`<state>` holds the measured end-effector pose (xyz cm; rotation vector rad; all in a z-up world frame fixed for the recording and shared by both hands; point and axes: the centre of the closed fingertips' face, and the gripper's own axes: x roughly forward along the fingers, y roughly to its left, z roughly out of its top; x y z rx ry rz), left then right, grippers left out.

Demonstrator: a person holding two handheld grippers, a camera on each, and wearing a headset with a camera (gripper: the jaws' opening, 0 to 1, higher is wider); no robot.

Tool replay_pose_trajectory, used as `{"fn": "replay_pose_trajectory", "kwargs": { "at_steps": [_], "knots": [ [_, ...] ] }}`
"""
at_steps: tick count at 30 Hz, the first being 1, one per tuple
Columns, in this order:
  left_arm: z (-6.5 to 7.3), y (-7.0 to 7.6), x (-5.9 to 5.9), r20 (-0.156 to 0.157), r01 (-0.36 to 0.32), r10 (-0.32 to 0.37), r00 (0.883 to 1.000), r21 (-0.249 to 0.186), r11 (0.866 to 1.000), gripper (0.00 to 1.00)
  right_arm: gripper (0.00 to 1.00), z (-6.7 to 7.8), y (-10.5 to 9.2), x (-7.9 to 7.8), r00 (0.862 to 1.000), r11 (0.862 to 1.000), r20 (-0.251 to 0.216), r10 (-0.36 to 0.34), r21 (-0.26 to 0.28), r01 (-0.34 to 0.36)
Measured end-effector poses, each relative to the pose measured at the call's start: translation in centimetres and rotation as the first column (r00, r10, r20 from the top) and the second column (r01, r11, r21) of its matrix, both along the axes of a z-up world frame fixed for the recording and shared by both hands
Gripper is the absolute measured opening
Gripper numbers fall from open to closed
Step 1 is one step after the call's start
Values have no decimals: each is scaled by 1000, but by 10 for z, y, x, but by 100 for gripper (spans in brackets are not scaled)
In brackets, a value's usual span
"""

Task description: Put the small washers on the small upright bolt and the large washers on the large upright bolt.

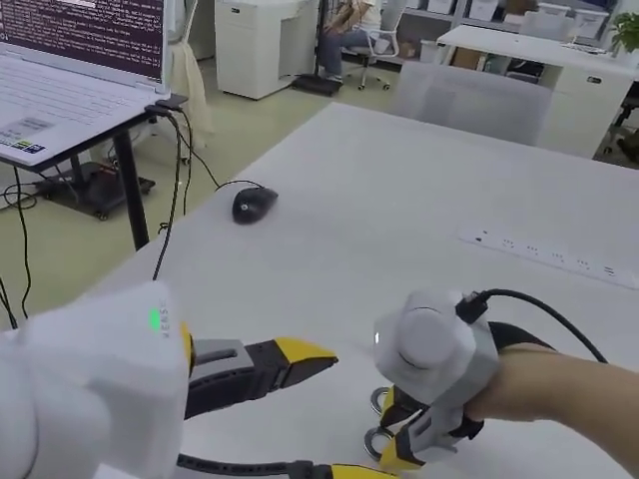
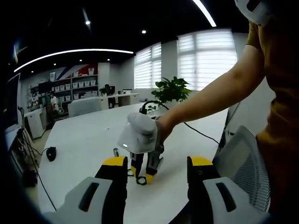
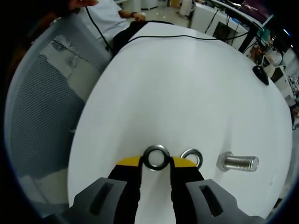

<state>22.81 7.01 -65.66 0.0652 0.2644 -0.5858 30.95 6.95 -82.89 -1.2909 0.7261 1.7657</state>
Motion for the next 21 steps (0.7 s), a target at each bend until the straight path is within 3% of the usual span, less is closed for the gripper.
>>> {"fn": "replay_pose_trajectory", "kwargs": {
  "at_steps": [11,16,21],
  "knots": [
    [-1,3,0,-6,-3,3,1000,2,1000,50,22,0,1,1,999,999,-18,-32,10,33],
    [-1,4,-1,-11,-5,5,1000,6,1000,50,22,1,-2,5,1000,1000,8,-25,-3,25],
    [-1,6,-1,-13,-9,9,1000,9,1000,50,22,11,-9,9,999,999,5,-37,2,37]
  ]
}}
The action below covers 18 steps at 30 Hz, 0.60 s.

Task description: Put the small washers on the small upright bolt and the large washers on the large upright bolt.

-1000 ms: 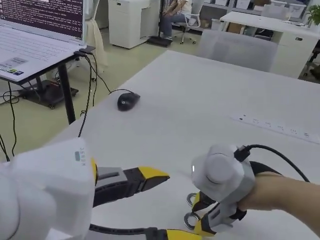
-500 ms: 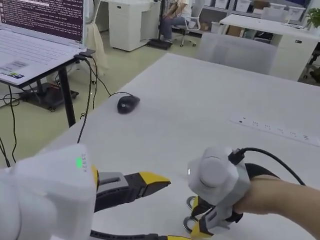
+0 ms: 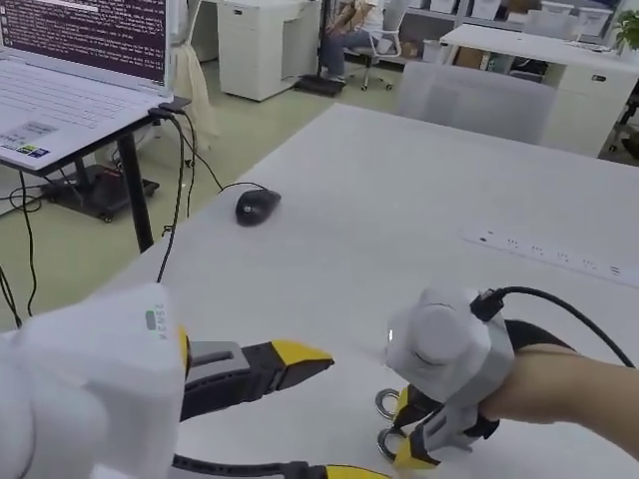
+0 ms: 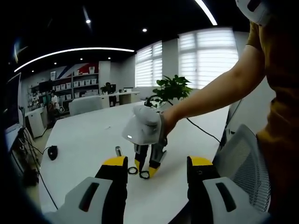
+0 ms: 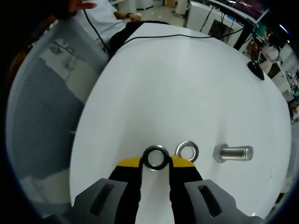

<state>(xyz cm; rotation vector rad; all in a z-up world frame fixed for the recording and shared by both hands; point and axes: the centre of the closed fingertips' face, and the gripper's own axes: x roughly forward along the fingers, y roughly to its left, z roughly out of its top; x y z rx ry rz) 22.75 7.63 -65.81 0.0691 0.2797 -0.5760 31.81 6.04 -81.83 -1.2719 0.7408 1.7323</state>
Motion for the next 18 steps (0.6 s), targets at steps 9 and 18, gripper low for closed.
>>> {"fn": "replay_pose_trajectory", "kwargs": {
  "at_steps": [9,18],
  "knots": [
    [1,-5,5,4,17,-17,1000,2,1000,50,22,31,-5,33,998,997,40,-57,50,55],
    [3,0,7,8,9,-9,1000,2,1000,50,22,58,6,67,992,993,89,-86,90,78]
  ]
}}
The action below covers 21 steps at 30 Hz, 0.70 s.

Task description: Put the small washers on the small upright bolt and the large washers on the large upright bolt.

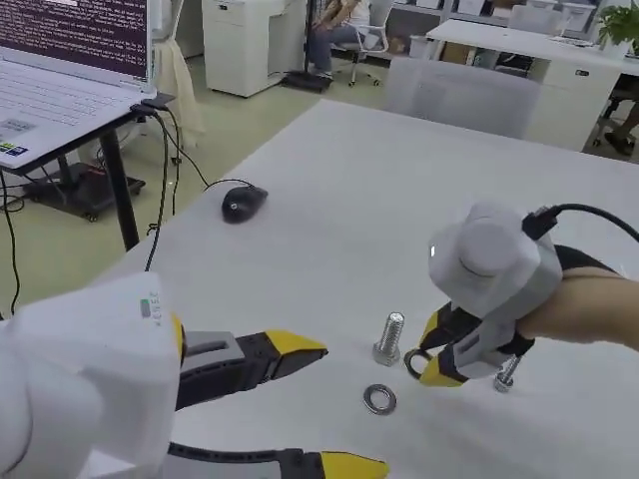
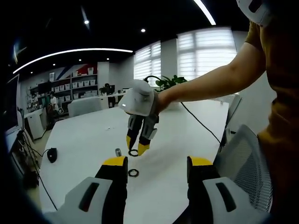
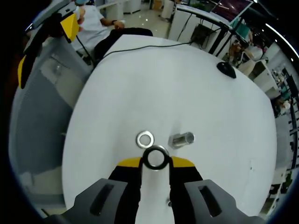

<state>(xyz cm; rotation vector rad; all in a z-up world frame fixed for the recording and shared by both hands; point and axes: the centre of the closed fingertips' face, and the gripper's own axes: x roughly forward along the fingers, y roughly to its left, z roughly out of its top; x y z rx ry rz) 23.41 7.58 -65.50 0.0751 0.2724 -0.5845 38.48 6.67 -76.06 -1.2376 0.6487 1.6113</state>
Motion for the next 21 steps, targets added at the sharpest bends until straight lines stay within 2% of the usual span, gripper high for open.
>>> {"fn": "replay_pose_trajectory", "kwargs": {
  "at_steps": [6,10,15,21],
  "knots": [
    [0,2,1,2,-7,7,1000,0,1000,50,22,13,15,15,999,1000,31,5,17,-5],
    [2,3,1,6,-16,16,1000,-6,1000,50,22,16,22,18,998,999,51,24,28,-26],
    [-1,3,1,1,-21,21,1000,-10,1000,50,22,14,32,27,998,999,59,31,17,-32],
    [-2,6,2,-2,-35,35,999,-19,999,50,22,6,38,30,998,999,47,44,-12,-43]
  ]
}}
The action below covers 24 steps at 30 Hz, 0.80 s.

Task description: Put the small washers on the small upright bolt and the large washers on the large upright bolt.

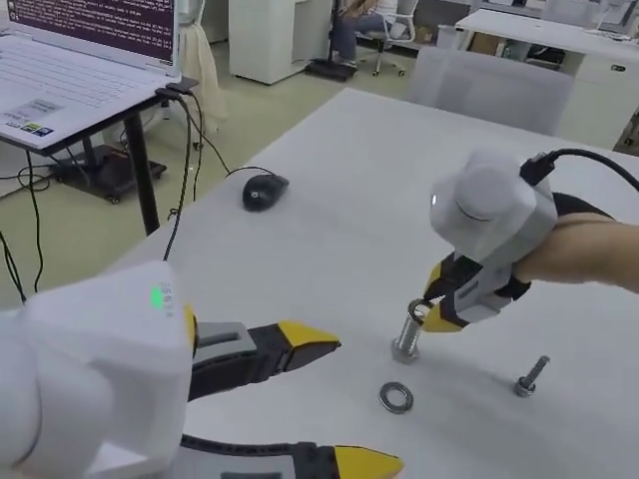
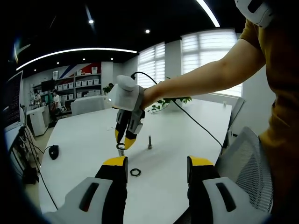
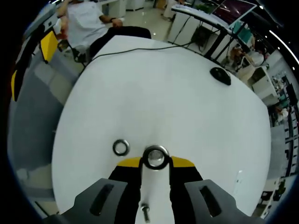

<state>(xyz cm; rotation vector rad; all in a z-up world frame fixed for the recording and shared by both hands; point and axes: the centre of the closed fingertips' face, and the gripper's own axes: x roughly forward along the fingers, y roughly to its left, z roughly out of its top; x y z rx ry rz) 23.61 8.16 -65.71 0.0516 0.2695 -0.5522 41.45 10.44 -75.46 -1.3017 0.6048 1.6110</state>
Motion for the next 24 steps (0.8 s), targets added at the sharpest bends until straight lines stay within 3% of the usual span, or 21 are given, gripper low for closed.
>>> {"fn": "replay_pose_trajectory", "kwargs": {
  "at_steps": [5,7,15,24],
  "knots": [
    [0,0,1,-2,0,0,1000,0,1000,50,22,-7,4,-1,1000,1000,-19,6,-17,-6],
    [0,0,2,0,0,0,1000,0,1000,50,22,-11,4,1,1000,999,1,18,-30,-18],
    [-2,0,6,-4,4,-4,1000,-4,1000,50,22,-29,3,2,1000,998,-8,30,-59,-31],
    [-5,-3,8,-11,8,-8,1000,-8,1000,49,22,-50,2,1,1000,998,-19,24,-60,-25]
  ]
}}
